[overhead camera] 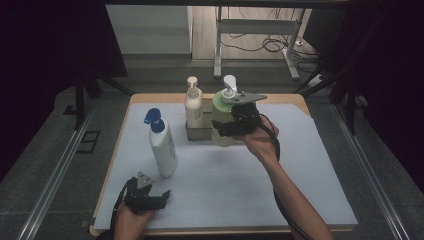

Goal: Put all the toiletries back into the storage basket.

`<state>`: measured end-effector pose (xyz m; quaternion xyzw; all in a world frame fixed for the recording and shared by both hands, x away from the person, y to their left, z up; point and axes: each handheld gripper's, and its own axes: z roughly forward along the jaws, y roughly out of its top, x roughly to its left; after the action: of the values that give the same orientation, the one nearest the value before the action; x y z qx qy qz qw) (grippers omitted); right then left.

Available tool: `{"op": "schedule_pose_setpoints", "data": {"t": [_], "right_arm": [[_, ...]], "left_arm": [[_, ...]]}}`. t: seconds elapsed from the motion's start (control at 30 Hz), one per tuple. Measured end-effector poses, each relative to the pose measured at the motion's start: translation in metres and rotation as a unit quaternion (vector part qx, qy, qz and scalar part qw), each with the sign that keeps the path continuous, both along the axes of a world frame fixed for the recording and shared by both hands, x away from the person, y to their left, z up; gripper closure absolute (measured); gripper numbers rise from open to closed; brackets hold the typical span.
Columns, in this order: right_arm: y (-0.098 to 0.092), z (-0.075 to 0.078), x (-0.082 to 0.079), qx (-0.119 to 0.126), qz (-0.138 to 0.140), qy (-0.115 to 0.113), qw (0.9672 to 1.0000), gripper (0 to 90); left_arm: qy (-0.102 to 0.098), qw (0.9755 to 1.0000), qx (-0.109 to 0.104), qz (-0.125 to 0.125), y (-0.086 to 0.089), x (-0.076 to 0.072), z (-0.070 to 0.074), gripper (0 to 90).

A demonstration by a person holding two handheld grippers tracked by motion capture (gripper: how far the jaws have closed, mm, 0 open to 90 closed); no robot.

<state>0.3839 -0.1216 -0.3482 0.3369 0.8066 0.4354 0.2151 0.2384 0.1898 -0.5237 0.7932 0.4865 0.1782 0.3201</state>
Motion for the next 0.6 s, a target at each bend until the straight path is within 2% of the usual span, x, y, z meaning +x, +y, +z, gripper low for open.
{"op": "schedule_pose_setpoints", "data": {"t": [0.6], "right_arm": [[0.002, 0.003, 0.032, -0.001, -0.038, -0.008, 0.9993, 12.0]], "left_arm": [[0.0, 1.0, 0.001, -0.001, 0.0, 0.0, 0.0, 12.3]]}}
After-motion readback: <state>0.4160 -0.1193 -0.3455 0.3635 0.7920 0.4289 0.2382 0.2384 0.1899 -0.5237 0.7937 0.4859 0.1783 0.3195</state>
